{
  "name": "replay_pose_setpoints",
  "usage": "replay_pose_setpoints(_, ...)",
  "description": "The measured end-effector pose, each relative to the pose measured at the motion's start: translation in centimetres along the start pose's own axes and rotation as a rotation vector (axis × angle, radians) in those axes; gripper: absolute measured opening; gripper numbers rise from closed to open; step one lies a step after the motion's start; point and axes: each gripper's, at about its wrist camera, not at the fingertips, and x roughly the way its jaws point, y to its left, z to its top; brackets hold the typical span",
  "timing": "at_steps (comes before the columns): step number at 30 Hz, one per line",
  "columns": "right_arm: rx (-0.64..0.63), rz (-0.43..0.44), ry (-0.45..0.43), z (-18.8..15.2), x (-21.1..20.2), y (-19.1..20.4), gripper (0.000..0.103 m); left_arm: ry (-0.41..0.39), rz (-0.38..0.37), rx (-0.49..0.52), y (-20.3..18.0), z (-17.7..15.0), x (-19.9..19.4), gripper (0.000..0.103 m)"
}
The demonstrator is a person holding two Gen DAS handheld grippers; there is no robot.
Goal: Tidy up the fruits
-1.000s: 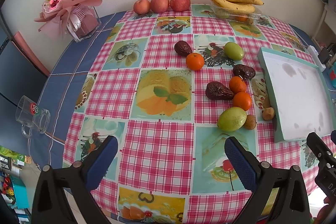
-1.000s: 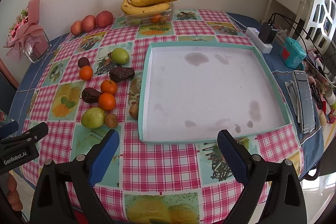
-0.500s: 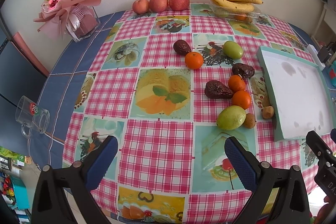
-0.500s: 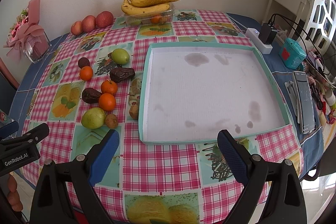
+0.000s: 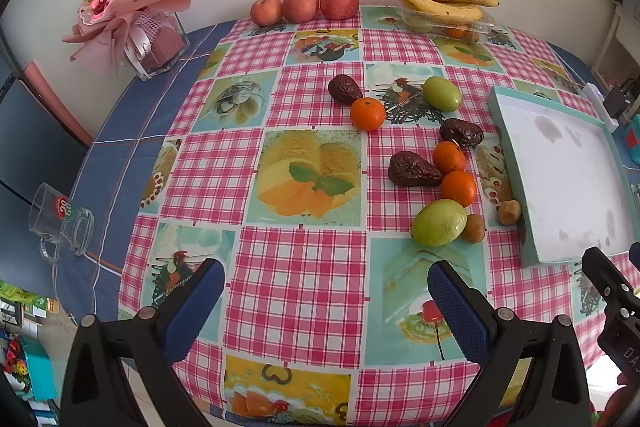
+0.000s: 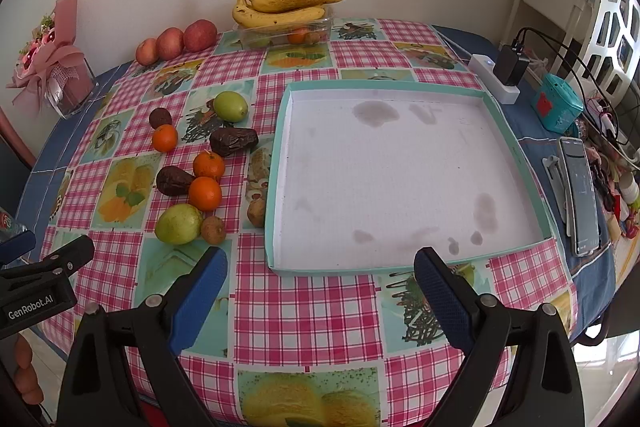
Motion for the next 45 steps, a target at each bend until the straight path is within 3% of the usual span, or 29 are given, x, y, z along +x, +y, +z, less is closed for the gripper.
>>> replay_pose_setpoints(45,-0.005,-0.001,-0.008,0.06,-0.35,0.25,0.095,0.000,-0.002,0.000,0.12,0.02,0.02,0.103)
